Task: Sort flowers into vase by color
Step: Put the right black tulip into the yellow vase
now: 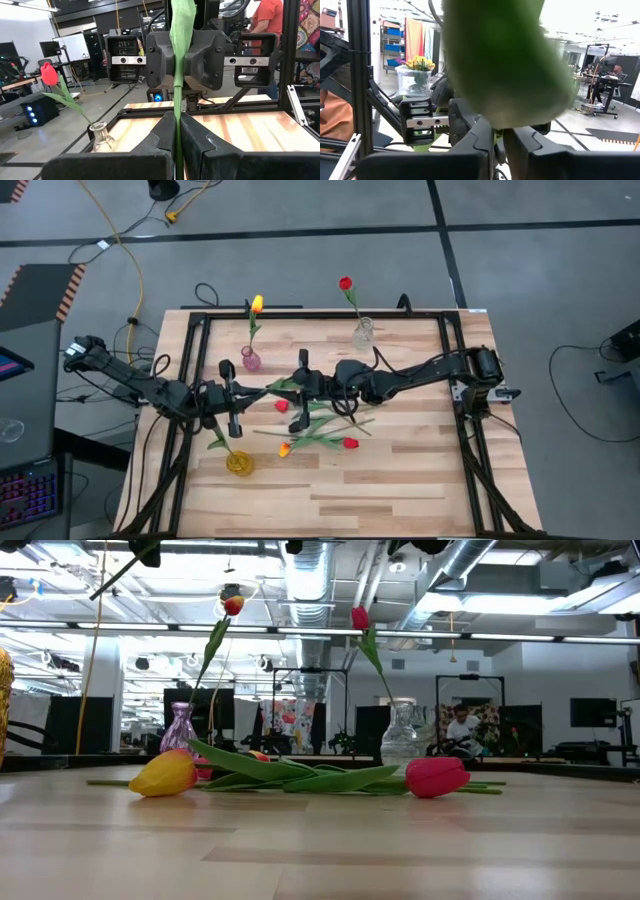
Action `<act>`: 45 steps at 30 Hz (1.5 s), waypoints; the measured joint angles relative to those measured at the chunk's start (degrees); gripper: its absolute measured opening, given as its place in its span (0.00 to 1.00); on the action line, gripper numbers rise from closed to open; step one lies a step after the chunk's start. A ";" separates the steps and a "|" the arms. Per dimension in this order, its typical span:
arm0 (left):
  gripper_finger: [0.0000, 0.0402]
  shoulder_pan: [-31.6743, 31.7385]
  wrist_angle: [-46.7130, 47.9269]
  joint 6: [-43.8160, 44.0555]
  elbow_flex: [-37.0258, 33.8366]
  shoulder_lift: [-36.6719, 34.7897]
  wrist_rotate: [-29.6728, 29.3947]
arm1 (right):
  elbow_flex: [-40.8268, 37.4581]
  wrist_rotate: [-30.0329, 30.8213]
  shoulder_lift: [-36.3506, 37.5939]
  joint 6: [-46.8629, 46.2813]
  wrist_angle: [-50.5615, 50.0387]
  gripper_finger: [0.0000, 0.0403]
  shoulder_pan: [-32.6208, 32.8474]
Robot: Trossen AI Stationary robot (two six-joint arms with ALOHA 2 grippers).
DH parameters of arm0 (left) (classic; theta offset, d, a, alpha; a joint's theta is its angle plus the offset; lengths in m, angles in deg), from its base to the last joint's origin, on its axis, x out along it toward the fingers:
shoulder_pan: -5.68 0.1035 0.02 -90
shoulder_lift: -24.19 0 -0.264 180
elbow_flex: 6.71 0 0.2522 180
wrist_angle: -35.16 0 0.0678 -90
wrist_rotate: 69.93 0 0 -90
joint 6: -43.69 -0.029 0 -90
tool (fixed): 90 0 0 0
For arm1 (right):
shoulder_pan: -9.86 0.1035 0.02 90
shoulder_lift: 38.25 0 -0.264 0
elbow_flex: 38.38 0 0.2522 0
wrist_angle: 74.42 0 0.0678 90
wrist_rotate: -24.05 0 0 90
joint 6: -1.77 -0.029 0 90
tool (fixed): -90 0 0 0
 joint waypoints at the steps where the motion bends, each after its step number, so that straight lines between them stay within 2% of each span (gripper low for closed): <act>1: 0.00 0.00 0.00 0.00 0.00 0.00 0.00 | 0.00 0.00 0.00 0.00 0.00 0.14 0.00; 7: 0.04 0.00 0.00 -0.37 0.00 -0.01 -0.14 | 0.00 0.01 0.00 0.00 -0.02 0.11 0.00; 16: 0.32 -0.04 0.22 -2.63 0.02 -2.21 -4.95 | 0.00 0.12 0.86 0.01 -0.41 0.11 0.13; 21: 0.40 -0.09 0.89 -3.44 0.02 -6.77 -4.97 | 1.08 0.50 3.09 0.05 -4.10 0.11 0.67; 28: 0.41 -0.02 2.47 -3.28 0.09 -13.81 -4.94 | 4.31 1.60 5.71 0.23 -13.20 0.11 2.90; 33: 0.41 -0.03 4.22 -3.28 0.09 -17.55 -4.96 | 4.79 1.56 5.61 -1.68 -14.85 0.11 5.53; 45: 0.41 -0.04 9.17 -1.03 0.09 -19.26 -4.94 | 4.76 1.56 4.48 -6.68 -15.80 0.11 9.43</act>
